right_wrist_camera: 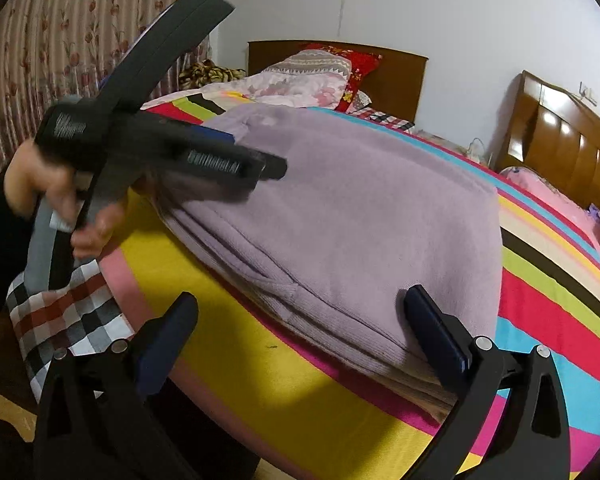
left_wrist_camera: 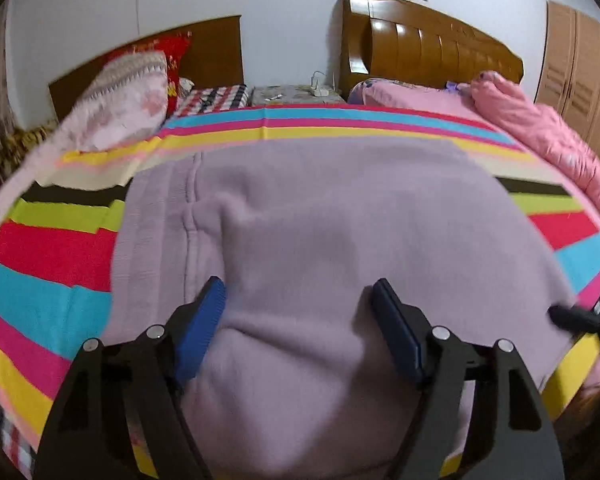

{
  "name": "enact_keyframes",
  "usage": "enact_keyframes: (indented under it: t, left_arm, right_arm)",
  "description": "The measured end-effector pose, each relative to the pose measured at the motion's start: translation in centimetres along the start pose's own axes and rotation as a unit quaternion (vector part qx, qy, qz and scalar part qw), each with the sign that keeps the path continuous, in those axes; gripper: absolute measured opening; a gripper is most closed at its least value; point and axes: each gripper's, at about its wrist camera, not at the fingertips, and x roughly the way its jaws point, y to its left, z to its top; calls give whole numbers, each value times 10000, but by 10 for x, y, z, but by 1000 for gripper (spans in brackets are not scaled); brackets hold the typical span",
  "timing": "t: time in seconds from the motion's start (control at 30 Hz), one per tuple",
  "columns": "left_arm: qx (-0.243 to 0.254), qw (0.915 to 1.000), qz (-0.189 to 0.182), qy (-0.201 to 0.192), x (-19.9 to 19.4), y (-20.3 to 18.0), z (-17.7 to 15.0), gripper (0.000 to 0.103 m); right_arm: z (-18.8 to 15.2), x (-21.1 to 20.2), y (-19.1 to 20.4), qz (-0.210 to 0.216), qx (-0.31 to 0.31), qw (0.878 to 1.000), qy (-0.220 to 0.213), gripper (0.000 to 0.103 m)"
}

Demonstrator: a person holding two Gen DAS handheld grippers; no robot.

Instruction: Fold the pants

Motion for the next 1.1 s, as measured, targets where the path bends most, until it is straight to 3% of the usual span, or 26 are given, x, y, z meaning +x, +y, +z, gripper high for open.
enact_keyframes:
  t: [0.1, 0.17, 0.27, 0.3, 0.37, 0.43, 0.53, 0.6, 0.63, 0.67, 0.73, 0.77, 0.83, 0.9, 0.97, 1.1]
  left_arm:
    - [-125, 9999, 13, -51, -1, -1, -2, 76]
    - [-116, 9999, 90, -75, 1, -2, -3, 76]
    - [-110, 9998, 102, -140, -3, 0, -7, 76]
    - [-107, 9998, 72, -141, -2, 0, -7, 76]
    - [-9, 9999, 58, -97, -4, 2, -6, 76]
    - [183, 9998, 46, 82, -7, 1, -4, 76]
    - [267, 9985, -43, 478, -24, 4, 12, 83]
    - [37, 10000, -4, 81, -42, 9, 36, 89]
    - [-139, 9997, -82, -177, -49, 10, 52, 100]
    - [-292, 9986, -194, -388, -50, 10, 68, 102]
    - [-494, 9970, -231, -550, -35, 10, 97, 101]
    - [-532, 9972, -263, -461, -16, 9, 112, 101]
    - [-514, 9985, -187, -90, 21, 10, 126, 101]
    - [-427, 9985, 13, 340, 56, 11, 124, 101]
    - [-286, 9966, 43, 776, 84, 14, 101, 101]
    - [-13, 9989, 157, 431, 71, 7, 85, 101]
  right_arm:
    - [13, -17, -13, 301, 475, 9981, -266, 99]
    - [19, -24, -26, 266, 726, 9959, -471, 99]
    - [18, -7, -38, 182, 854, 9961, -109, 99]
    - [13, 3, -37, 242, 747, 9968, 140, 99]
    - [4, 2, -16, -106, -89, 9997, 225, 99]
    - [0, -1, -9, -165, -469, 9981, 368, 99]
    - [5, -19, -21, 358, -338, 9979, 418, 99]
    - [19, -35, -44, 856, 167, 9962, 60, 98]
    - [27, -37, -54, 890, 357, 9953, -100, 99]
    - [36, -37, -64, 868, 560, 9943, -247, 99]
    - [59, -25, -78, 452, 671, 9962, -336, 99]
    - [70, -14, -81, 124, 636, 9975, -270, 99]
    - [85, 9, -85, -56, 639, 9979, -34, 98]
    - [89, 34, -87, -75, 556, 9979, 319, 98]
    - [75, 61, -79, -54, 322, 9944, 1006, 98]
    - [54, 53, -88, 330, 676, 9943, 752, 99]
